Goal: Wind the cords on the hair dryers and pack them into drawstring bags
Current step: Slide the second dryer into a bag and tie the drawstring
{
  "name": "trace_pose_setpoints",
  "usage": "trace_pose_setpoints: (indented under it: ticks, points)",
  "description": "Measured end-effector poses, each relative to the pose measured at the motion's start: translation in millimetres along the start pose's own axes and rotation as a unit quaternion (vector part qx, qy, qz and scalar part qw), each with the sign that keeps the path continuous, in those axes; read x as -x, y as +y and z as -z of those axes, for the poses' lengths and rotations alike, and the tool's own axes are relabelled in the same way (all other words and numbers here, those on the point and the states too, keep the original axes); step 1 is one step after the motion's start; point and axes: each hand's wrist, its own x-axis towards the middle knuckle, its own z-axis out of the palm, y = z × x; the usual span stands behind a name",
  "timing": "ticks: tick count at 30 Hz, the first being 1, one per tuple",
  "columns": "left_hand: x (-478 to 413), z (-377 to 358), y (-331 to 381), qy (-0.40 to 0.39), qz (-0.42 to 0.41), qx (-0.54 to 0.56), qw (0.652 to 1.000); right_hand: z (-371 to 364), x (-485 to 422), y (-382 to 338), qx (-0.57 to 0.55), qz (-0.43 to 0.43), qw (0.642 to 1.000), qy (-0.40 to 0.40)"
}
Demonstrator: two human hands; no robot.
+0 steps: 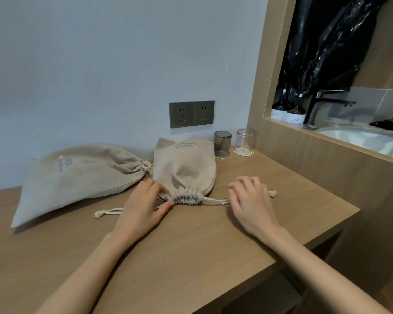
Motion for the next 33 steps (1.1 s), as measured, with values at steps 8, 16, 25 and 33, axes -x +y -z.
trace_pose_setpoints:
  ticks: [8, 16, 25, 33]
  points:
    - [4, 1, 3, -0.068, 0.067, -0.003, 0.995, -28, -15, -52, -0.032, 0.014, 0.996, -0.086]
    - [-10, 0, 13, 0.012, 0.237, 0.217, 0.947, -23, -25, -58, -0.241, -0.171, 0.947, -0.122]
    - [-15, 7, 15, 0.085, 0.359, 0.258, 0.893, -33, -34, -52, -0.271, -0.248, 0.928, -0.062]
    - [-8, 14, -10, 0.107, 0.305, 0.142, 0.936, -25, -33, -23, -0.185, -0.199, 0.961, -0.049]
